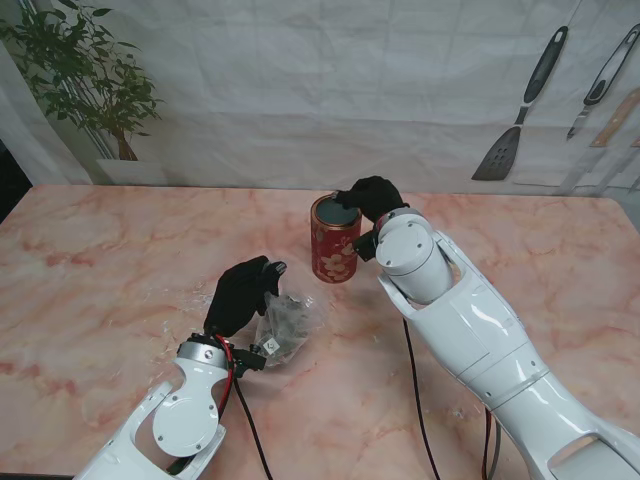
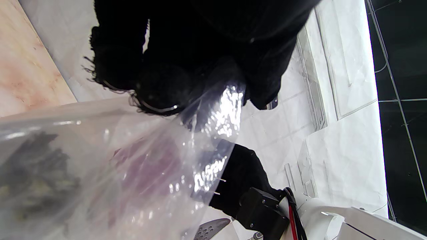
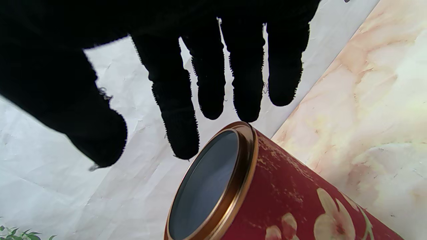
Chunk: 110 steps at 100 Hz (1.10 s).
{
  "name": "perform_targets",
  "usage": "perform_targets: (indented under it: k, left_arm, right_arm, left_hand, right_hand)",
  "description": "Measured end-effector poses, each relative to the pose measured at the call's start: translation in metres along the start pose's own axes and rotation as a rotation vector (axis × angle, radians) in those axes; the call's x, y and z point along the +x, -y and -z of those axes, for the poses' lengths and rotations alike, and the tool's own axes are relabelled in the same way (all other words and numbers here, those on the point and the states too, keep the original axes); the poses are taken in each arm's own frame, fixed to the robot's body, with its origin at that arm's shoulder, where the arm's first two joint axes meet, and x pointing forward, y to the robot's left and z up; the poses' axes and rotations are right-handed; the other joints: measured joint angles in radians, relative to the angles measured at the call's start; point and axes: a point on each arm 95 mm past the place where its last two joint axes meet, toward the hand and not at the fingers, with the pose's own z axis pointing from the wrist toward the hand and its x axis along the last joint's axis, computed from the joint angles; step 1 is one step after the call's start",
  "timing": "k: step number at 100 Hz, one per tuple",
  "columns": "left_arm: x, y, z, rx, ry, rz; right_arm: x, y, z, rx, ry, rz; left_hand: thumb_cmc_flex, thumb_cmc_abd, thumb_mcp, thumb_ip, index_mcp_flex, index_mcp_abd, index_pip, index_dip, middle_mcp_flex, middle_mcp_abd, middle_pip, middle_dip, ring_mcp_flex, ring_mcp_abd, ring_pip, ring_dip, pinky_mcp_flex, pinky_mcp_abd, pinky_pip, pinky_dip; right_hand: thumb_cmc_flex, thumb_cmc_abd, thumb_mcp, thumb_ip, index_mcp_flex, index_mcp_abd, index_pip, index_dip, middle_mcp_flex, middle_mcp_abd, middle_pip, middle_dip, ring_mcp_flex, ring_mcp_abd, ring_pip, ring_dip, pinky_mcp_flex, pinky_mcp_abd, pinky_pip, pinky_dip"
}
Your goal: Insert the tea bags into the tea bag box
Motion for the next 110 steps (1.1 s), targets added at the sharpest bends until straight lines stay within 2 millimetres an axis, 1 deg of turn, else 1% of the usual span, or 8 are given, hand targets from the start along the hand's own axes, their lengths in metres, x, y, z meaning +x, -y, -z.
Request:
perform_targets:
  k: [3,9,34,51,75,89,93,110]
  left_arm:
    - [0.0,0.0,0.0,0.0,0.0,0.0]
    - [0.0,0.0,0.0,-0.001,-0.001,0.001]
    - [0.0,0.0,0.0,-0.001,-0.003,0.002]
    - [0.0,0.0,0.0,0.001,-0.001,0.001]
    - [-0.001,0.001,-0.001,0.001,0.006,-0.005]
    - [0.0,0.001,-0.001,0.0,0.007,-0.008]
    - [0.0,0.0,-0.001,0.0,0.007,-0.009]
    - [0.0,0.0,-0.002,0.003,0.005,-0.012]
  right_arm:
    - [0.0,0.0,0.0,0.001,0.002,-0.001]
    - [0.0,0.0,0.0,0.005,0.003,-0.003]
    - [0.0,0.0,0.0,0.005,0.001,-0.003]
    - [0.0,-0.006,0.004,-0.007,-0.011,-0.022]
    - [-0.002,-0.02,0.024,-0.005,-0.073,-0.054]
    - [-0.008,-0.028,0.037,0.018,-0.104,-0.083]
    - [-0.009,-0.028,0.041,0.03,-0.112,-0.087]
    - [-0.017,-0.03,0.056,0.098,-0.156,-0.109]
  left_hand:
    - [0.0,0.0,0.0,0.0,0.0,0.0,0.0,0.0,0.0,0.0,0.0,0.0,0.0,0.0,0.0,0.0,0.0,0.0,0.0,0.0]
    - [0.0,0.0,0.0,0.0,0.0,0.0,0.0,0.0,0.0,0.0,0.0,0.0,0.0,0.0,0.0,0.0,0.0,0.0,0.0,0.0]
    - [0.0,0.0,0.0,0.0,0.0,0.0,0.0,0.0,0.0,0.0,0.0,0.0,0.0,0.0,0.0,0.0,0.0,0.0,0.0,0.0]
    - [0.0,0.0,0.0,0.0,0.0,0.0,0.0,0.0,0.0,0.0,0.0,0.0,0.0,0.0,0.0,0.0,0.0,0.0,0.0,0.0]
    - [0.0,0.0,0.0,0.0,0.0,0.0,0.0,0.0,0.0,0.0,0.0,0.0,0.0,0.0,0.0,0.0,0.0,0.001,0.0,0.0]
    - [0.0,0.0,0.0,0.0,0.0,0.0,0.0,0.0,0.0,0.0,0.0,0.0,0.0,0.001,0.0,0.0,0.0,0.001,0.0,0.0]
    - [0.0,0.0,0.0,0.0,0.0,0.0,0.0,0.0,0.0,0.0,0.0,0.0,0.0,0.001,0.0,0.0,0.0,0.001,0.0,0.0]
    - [0.0,0.0,0.0,0.0,0.0,0.0,0.0,0.0,0.0,0.0,0.0,0.0,0.0,0.001,0.0,0.0,0.0,0.003,0.0,0.0]
  right_hand:
    - [-0.015,0.0,0.0,0.009,0.0,0.0,-0.012,0.019,0.0,0.001,0.0,0.0,0.0,0.0,0.0,0.0,-0.003,0.0,0.0,0.0]
    - [-0.024,0.0,0.0,0.009,0.0,0.0,-0.022,0.033,-0.01,0.001,0.0,0.0,0.0,0.0,0.0,0.0,-0.005,0.0,0.0,0.0]
    - [-0.037,0.0,0.0,0.009,-0.004,0.0,-0.057,0.035,-0.011,0.001,0.0,0.0,-0.001,0.0,0.0,0.0,-0.006,0.0,0.0,0.0]
    - [-0.037,0.0,0.0,0.009,-0.004,0.0,-0.064,0.035,-0.011,0.001,0.0,0.0,-0.001,0.0,0.0,0.008,-0.006,0.0,0.0,0.0]
    - [-0.02,0.0,0.011,0.009,-0.004,0.0,-0.074,0.033,-0.011,0.003,0.0,0.0,-0.001,0.0,0.0,0.009,-0.006,0.001,0.0,0.0]
    - [0.005,0.0,0.005,0.009,-0.004,0.0,-0.072,-0.016,-0.011,0.007,0.0,0.0,-0.001,0.0,0.009,0.01,-0.006,0.002,0.002,0.0]
    - [0.016,-0.001,0.017,0.009,-0.004,0.0,-0.07,-0.022,-0.011,0.01,0.0,0.0,-0.001,0.0,0.01,0.01,-0.006,0.002,0.002,0.0]
    - [0.03,-0.001,0.002,0.009,-0.004,0.0,-0.067,-0.043,-0.011,0.014,0.0,0.0,-0.001,0.001,0.014,0.011,-0.006,0.01,0.002,0.0]
